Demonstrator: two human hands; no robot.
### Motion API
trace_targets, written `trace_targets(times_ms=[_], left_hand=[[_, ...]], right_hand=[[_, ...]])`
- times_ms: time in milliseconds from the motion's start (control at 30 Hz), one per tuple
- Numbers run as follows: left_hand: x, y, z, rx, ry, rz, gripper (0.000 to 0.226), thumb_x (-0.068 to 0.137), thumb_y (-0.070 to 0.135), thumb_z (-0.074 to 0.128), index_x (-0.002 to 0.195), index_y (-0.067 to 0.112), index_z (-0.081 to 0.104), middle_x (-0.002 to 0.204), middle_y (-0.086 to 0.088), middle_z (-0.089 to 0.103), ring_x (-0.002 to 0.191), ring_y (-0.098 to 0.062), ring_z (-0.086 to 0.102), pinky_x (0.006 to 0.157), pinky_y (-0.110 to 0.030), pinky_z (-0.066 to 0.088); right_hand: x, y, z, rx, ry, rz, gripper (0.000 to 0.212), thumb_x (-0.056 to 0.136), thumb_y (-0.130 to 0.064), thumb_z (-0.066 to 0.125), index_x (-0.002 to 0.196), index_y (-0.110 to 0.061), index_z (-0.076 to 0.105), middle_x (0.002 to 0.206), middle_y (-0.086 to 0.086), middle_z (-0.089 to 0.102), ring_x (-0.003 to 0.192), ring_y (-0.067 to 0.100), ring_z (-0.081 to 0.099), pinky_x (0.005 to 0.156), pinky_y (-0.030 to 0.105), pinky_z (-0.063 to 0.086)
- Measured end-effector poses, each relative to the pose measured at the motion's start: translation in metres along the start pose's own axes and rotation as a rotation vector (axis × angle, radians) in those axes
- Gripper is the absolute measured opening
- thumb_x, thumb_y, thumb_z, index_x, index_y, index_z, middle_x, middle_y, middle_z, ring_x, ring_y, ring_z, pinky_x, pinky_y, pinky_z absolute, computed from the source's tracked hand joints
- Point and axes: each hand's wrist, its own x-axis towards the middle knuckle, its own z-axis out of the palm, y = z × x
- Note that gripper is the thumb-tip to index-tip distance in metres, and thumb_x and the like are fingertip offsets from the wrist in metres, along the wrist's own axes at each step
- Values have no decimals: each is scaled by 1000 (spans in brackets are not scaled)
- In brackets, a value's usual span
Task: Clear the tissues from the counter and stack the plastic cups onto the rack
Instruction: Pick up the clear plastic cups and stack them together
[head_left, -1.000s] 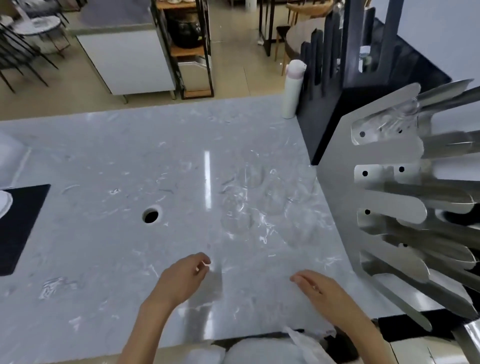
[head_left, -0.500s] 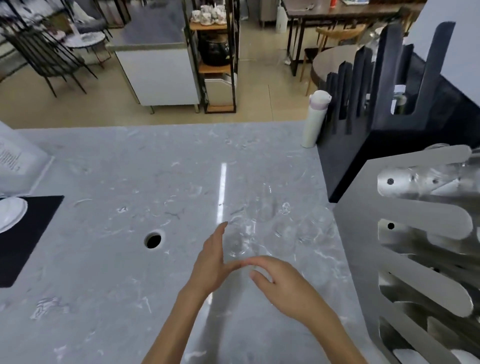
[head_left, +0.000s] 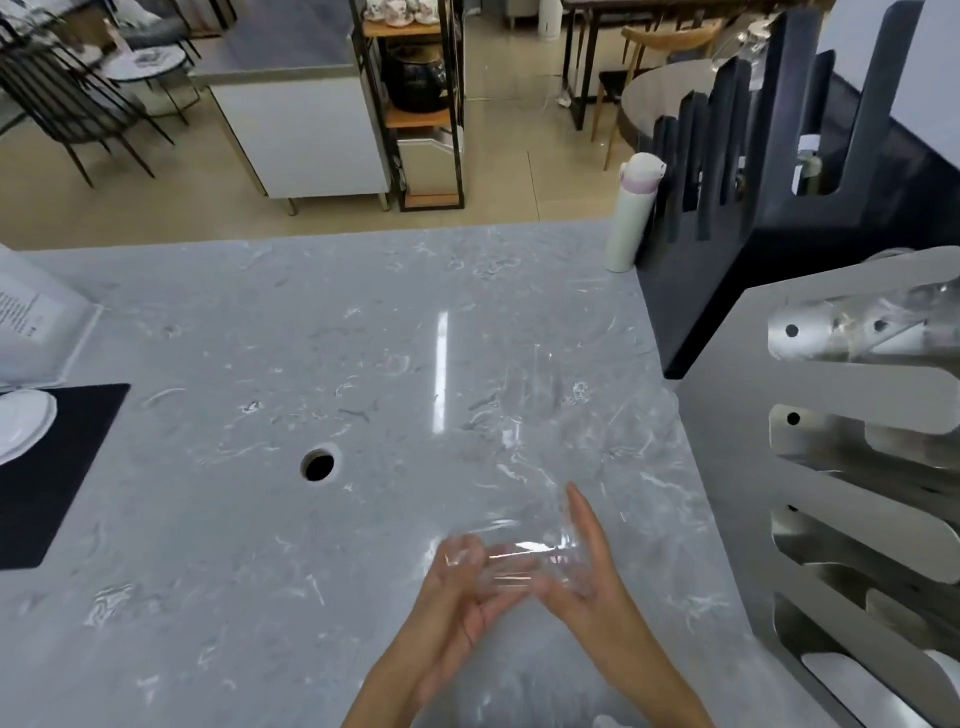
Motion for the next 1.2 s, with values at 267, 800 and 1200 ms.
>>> trace_targets(times_ms=[267, 800, 1200], left_hand=[[-17, -3, -14, 1014, -77, 107, 108, 61, 58, 93, 144, 62, 24, 139, 48, 37, 134, 25, 35, 95, -4, 41], [6, -5, -43, 1033, 220, 179, 95, 67, 53, 86, 144, 46, 31, 126, 25, 52, 117, 12, 52, 105, -24, 45], [1, -10, -11, 1114, 154, 210, 95, 74, 42, 88, 148, 43, 29, 134, 21, 49, 125, 2, 50, 93, -6, 42]], right_hand=[[-11, -27, -7, -498, -262, -43, 96, 78, -43, 77, 145, -67, 13, 156, -37, 5, 133, -5, 42, 102, 20, 44], [4, -17, -96, -1215, 370, 159, 54, 90, -47, 65, 138, -25, 55, 138, -1, 61, 122, 24, 55, 101, 35, 41], [-26, -31, -20, 191, 253, 56, 75, 73, -52, 76, 141, -37, 50, 125, -1, 67, 114, 17, 69, 95, 31, 57]])
